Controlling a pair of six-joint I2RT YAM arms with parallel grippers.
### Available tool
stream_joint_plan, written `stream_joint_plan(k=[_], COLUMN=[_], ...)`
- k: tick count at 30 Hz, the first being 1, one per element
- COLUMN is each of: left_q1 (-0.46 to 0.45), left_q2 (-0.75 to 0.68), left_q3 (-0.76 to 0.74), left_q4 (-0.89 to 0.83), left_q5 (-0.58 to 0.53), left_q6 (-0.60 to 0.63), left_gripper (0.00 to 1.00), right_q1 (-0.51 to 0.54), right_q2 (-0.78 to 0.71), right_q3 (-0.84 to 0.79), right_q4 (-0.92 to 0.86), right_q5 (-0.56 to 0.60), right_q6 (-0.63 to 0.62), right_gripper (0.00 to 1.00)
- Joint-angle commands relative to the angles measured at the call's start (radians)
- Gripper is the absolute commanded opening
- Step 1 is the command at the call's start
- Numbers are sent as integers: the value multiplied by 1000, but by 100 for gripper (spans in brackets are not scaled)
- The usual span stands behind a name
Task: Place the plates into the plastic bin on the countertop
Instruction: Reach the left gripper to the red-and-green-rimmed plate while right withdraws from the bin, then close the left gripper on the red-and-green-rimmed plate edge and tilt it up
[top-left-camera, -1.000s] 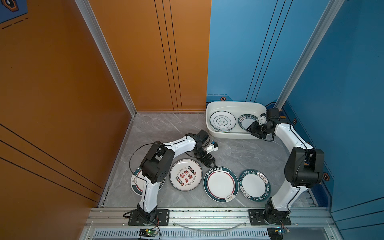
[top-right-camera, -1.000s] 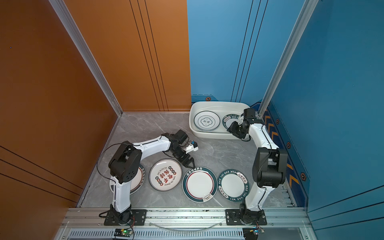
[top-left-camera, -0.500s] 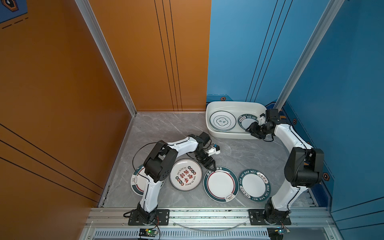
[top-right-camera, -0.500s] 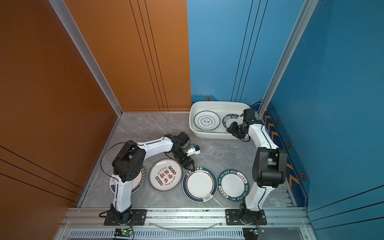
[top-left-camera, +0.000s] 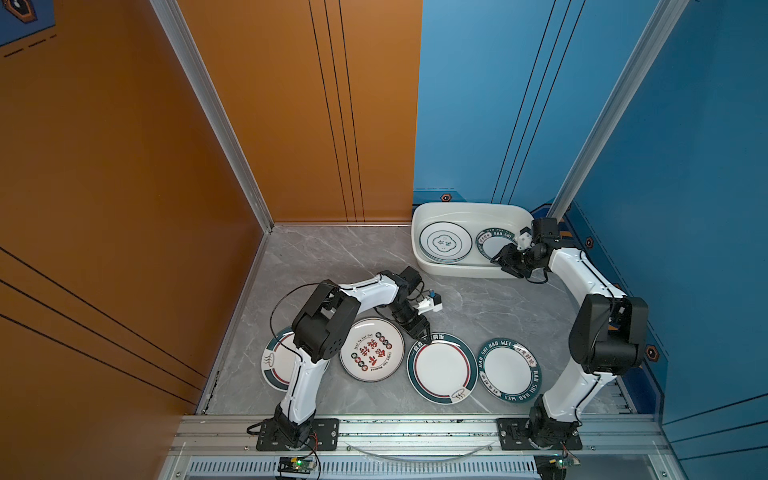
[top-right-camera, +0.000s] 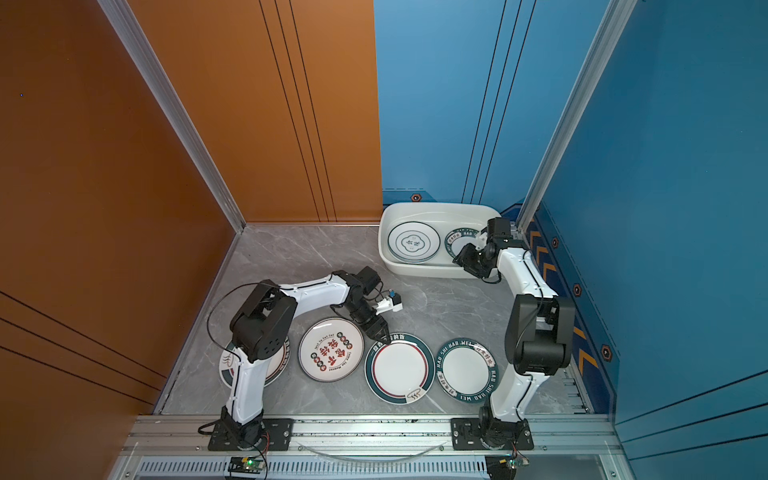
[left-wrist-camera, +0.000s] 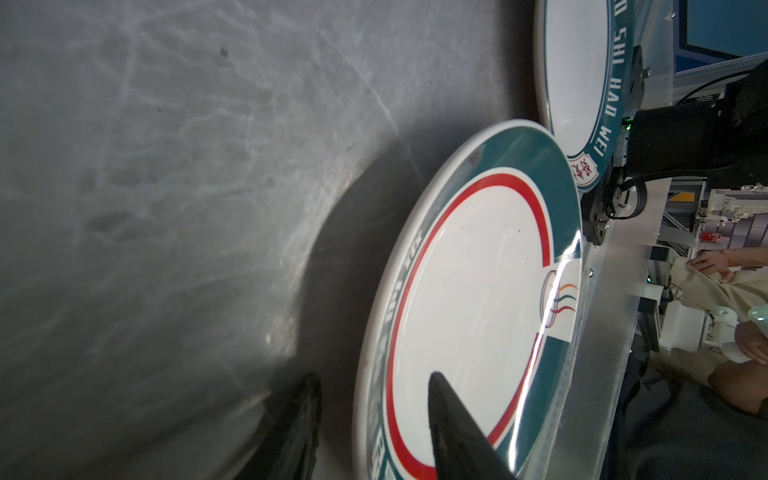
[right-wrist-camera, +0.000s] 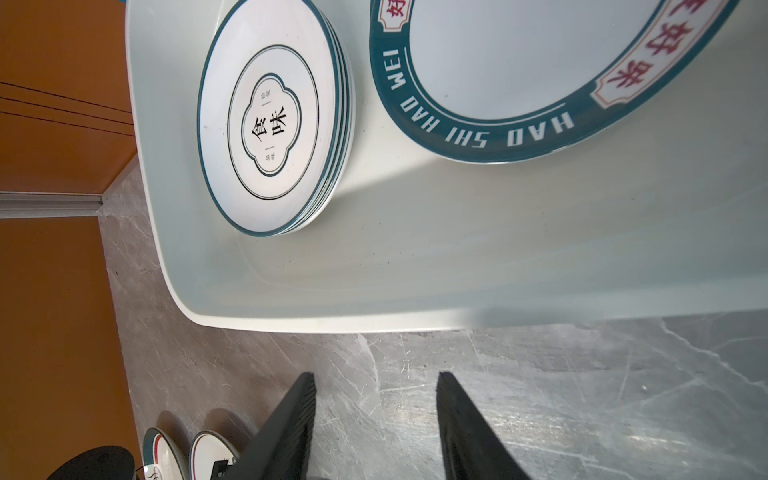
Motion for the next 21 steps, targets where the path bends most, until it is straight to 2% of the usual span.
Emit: stream_joint_plan(k=[1, 16, 19, 21], left_q1=[-22, -28, -28, -27], left_q2=[49, 109, 124, 127], left_q3=[-8, 21, 37, 35], left_q4=[-37, -85, -102, -103], left_q5=[0, -17, -13, -10], left_q6=[21, 32, 34, 36], left_gripper=[42, 20, 5, 2], right_q1=[-6, -10, -11, -11], right_q2=[-35, -36, -41, -47], right_q3=[-7, -17, -26, -37], right_q4=[1, 1, 1, 4], right_q5=[-1, 1, 2, 3], right_q6=[-5, -7, -8, -10], right_gripper=[50, 50, 50, 50])
